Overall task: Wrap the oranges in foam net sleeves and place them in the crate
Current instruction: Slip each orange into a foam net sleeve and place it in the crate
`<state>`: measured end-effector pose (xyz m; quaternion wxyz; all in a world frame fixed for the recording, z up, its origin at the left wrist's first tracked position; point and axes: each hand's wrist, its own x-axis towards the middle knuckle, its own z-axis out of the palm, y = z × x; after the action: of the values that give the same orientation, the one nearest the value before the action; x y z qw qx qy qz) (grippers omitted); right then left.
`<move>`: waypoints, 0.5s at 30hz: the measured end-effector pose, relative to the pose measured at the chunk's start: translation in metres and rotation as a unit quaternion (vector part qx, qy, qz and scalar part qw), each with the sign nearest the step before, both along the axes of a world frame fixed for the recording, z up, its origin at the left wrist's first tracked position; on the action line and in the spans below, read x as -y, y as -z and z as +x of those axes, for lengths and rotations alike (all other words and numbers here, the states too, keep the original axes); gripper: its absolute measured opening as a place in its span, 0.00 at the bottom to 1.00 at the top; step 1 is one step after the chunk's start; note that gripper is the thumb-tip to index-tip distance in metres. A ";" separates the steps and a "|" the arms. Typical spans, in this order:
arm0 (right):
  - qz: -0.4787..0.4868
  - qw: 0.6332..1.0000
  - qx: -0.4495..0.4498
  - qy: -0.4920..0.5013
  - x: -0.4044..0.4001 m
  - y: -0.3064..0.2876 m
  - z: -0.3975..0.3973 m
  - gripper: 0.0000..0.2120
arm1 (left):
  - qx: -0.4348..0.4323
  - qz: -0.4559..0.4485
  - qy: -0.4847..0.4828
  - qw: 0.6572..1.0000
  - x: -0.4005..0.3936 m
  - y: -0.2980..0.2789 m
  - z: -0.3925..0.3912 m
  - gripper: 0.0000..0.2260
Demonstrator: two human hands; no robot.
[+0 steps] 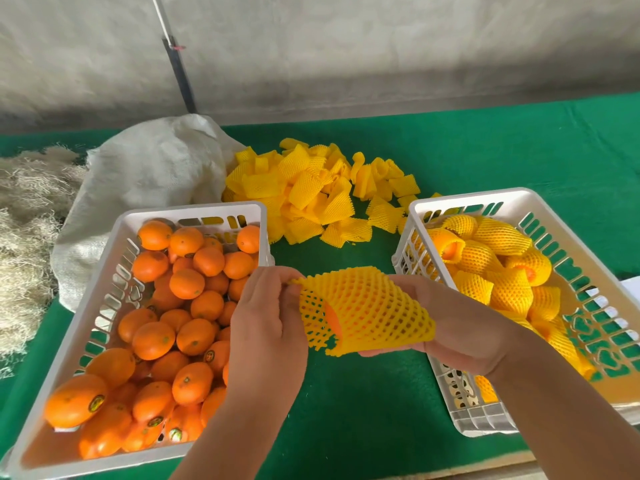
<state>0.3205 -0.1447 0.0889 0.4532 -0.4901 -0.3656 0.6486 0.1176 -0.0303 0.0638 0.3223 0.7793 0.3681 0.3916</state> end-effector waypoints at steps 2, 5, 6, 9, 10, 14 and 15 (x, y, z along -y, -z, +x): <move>-0.003 0.999 -0.031 0.019 0.001 0.002 0.000 0.31 | 0.009 -0.021 -0.024 0.999 0.003 0.003 0.001 0.11; -0.009 0.997 -0.073 0.035 0.004 0.004 0.000 0.39 | 0.005 -0.060 -0.006 0.998 0.006 0.008 0.003 0.12; -0.009 0.997 -0.061 0.038 0.004 0.005 -0.001 0.37 | 0.012 -0.092 0.016 0.996 0.007 0.008 0.003 0.12; -0.011 0.992 0.102 0.071 -0.003 0.006 -0.007 0.28 | 0.123 -0.356 0.124 0.918 0.007 -0.001 0.005 0.10; -0.010 0.978 0.188 0.089 -0.006 0.007 -0.011 0.25 | 0.147 -0.447 0.153 0.869 0.007 -0.003 0.006 0.17; 0.027 0.909 0.399 0.118 -0.012 0.013 -0.023 0.17 | 0.134 -0.506 0.180 0.833 0.009 -0.001 0.010 0.33; 0.035 0.914 0.390 0.109 -0.012 0.015 -0.022 0.16 | 0.143 -0.503 0.166 0.836 0.008 0.000 0.011 0.31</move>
<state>0.2983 -0.1329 0.0743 0.3598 -0.7246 -0.4802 0.3390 0.1282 -0.0388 0.0634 0.7790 0.4947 0.3288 0.2008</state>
